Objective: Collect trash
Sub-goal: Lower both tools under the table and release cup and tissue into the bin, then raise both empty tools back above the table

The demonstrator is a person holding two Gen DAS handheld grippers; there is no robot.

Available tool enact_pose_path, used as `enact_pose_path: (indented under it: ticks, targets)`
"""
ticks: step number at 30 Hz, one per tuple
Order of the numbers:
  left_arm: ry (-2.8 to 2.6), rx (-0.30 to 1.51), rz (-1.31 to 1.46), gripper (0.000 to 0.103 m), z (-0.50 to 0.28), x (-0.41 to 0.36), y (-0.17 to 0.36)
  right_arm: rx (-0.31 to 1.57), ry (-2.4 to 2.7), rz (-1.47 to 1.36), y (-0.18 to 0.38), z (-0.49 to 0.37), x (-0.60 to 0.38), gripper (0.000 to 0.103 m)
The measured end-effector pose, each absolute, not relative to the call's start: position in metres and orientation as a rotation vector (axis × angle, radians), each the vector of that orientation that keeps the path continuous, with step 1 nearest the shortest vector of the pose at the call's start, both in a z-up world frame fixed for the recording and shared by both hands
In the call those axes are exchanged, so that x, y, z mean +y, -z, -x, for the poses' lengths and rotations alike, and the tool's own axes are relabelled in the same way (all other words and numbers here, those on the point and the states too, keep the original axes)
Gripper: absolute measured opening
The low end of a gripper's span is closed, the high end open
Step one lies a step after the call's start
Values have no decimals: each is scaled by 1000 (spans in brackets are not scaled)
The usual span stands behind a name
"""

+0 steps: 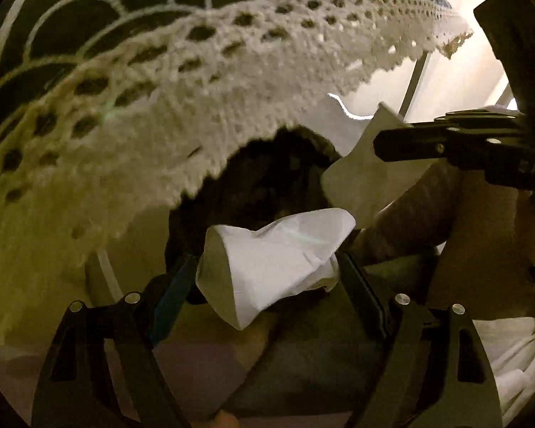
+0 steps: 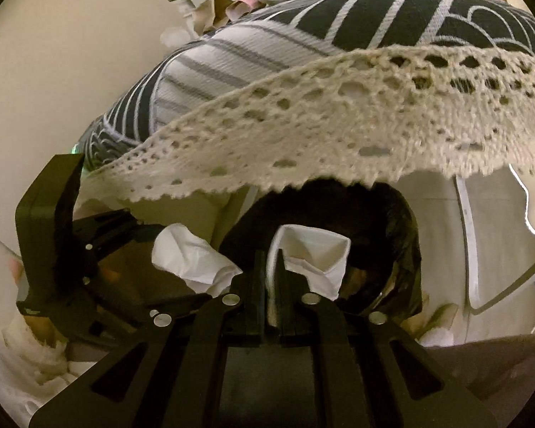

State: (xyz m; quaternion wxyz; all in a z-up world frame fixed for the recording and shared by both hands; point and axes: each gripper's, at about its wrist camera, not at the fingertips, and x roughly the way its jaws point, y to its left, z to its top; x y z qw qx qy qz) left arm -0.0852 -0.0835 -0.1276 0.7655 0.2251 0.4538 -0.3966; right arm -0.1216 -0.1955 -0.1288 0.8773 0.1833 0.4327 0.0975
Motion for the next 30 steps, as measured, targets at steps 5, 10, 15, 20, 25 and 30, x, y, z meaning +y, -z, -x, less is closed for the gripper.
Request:
enact_pose_path:
  ticks: [5, 10, 15, 20, 25, 30]
  targets:
    - [853, 963, -473, 97, 86, -83, 130, 864, -133, -382, 126, 122, -204, 75]
    - [845, 956, -479, 97, 91, -79, 130, 854, -74, -361, 120, 128, -213, 87]
    - [842, 921, -462, 97, 96, -71, 115, 819, -49, -351, 105, 139, -220, 87]
    - [833, 882, -420, 97, 104, -60, 98, 773, -59, -323, 89, 153, -210, 87]
    - [822, 843, -357, 97, 113, -44, 80, 727, -76, -282, 67, 173, -198, 87]
    - [787, 790, -331, 97, 125, -28, 60, 663, -68, -233, 38, 195, -187, 88]
